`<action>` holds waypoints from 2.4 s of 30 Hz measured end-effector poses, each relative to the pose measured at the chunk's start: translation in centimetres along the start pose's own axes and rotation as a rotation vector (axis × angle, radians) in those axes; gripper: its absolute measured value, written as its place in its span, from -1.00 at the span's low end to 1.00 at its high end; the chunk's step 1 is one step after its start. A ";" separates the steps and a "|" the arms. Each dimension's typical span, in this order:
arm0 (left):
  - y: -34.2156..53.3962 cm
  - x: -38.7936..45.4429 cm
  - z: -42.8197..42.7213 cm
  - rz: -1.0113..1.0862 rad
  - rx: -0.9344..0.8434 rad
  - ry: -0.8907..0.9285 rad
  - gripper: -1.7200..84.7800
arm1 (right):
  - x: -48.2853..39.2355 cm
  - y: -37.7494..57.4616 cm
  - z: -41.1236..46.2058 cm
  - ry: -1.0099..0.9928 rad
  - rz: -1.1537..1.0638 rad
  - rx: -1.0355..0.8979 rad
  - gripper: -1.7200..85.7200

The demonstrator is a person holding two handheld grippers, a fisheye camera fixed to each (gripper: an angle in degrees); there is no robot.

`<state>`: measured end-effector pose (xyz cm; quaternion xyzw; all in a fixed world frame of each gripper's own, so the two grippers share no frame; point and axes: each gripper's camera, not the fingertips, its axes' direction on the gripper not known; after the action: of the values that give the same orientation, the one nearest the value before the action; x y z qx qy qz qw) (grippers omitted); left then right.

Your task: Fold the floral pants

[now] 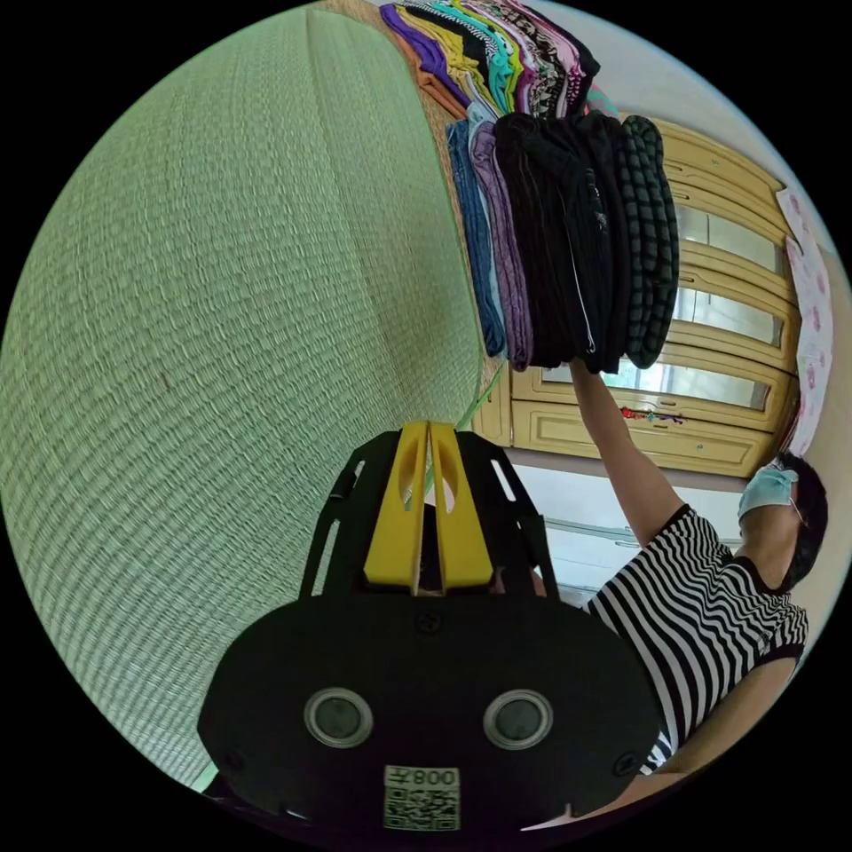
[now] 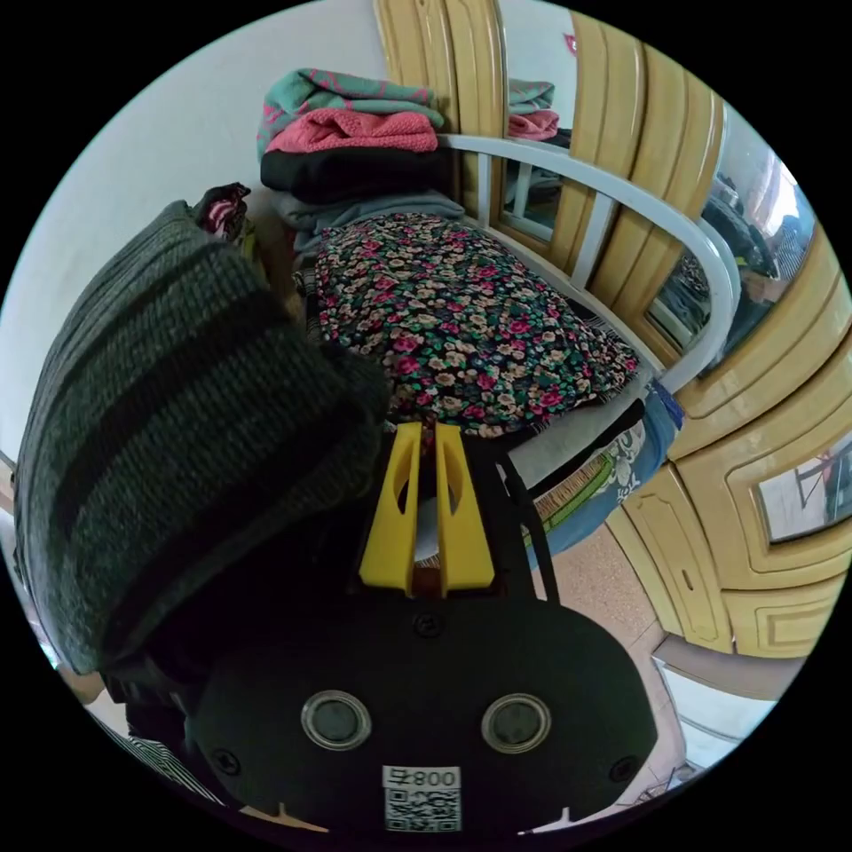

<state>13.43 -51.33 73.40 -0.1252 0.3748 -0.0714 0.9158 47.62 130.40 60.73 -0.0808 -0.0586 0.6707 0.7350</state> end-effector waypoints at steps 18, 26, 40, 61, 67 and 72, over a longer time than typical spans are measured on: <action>11.2 -2.9 -5.5 -0.041 0.122 0.090 -0.96 | 0.6 -1.7 -26.3 0.096 0.186 0.385 -0.94; 17.6 -2.0 -7.5 0.027 0.170 0.170 -0.96 | -8.1 -0.9 -46.6 -0.044 0.044 0.638 -0.95; 32.3 9.0 -15.9 0.512 0.338 0.291 -0.77 | -36.7 11.4 -68.8 -0.532 -0.542 0.758 -0.95; 58.9 8.9 -26.4 0.571 0.607 -0.238 -0.84 | -86.2 30.9 -36.8 -1.138 -0.784 -0.129 -0.95; 62.9 6.5 -28.0 0.457 0.652 -0.304 -0.90 | -92.7 33.8 -31.2 -1.115 -0.772 -0.265 -0.95; 66.0 2.6 -30.2 0.281 0.692 -0.347 -0.91 | -93.8 35.8 -25.9 -1.077 -0.659 -0.291 -0.95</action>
<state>-3.51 6.01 32.22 0.2325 0.1822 -0.0451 0.9543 8.90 39.08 30.34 0.1904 -0.5310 0.3417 0.7517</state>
